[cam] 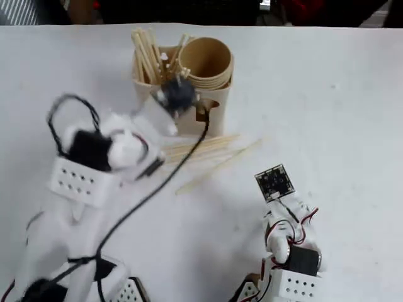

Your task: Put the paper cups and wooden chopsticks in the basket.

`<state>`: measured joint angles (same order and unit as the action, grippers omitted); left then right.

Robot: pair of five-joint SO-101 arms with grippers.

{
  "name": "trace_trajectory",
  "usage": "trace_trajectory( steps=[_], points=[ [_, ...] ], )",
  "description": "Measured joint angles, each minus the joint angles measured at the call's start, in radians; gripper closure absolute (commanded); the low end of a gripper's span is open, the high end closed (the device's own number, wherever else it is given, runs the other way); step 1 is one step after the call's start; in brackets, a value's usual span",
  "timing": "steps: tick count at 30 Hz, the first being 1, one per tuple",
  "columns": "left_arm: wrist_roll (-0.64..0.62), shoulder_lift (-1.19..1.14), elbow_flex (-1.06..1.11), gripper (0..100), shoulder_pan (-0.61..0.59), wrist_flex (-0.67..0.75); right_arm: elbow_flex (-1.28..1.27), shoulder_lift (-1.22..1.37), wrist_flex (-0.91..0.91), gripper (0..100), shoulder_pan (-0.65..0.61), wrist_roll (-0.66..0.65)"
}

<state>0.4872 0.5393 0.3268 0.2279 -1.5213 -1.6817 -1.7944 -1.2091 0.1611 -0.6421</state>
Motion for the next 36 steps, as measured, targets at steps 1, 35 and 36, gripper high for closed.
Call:
trace_trajectory(
  steps=[1, 35, 36],
  points=[
    [0.003, 0.025, 0.103, 88, 0.000, 0.052, 0.000, 0.000, 0.000, 90.0, 0.000, 0.000],
    [-0.292, -0.509, 0.356, 88, -0.594, 0.750, 0.000, 0.000, -0.002, 89.9, 0.014, 0.000],
    [-0.310, -0.519, 0.321, 88, -0.594, 0.732, 0.000, 0.000, -0.002, 89.9, 0.014, 0.000]
  ],
)
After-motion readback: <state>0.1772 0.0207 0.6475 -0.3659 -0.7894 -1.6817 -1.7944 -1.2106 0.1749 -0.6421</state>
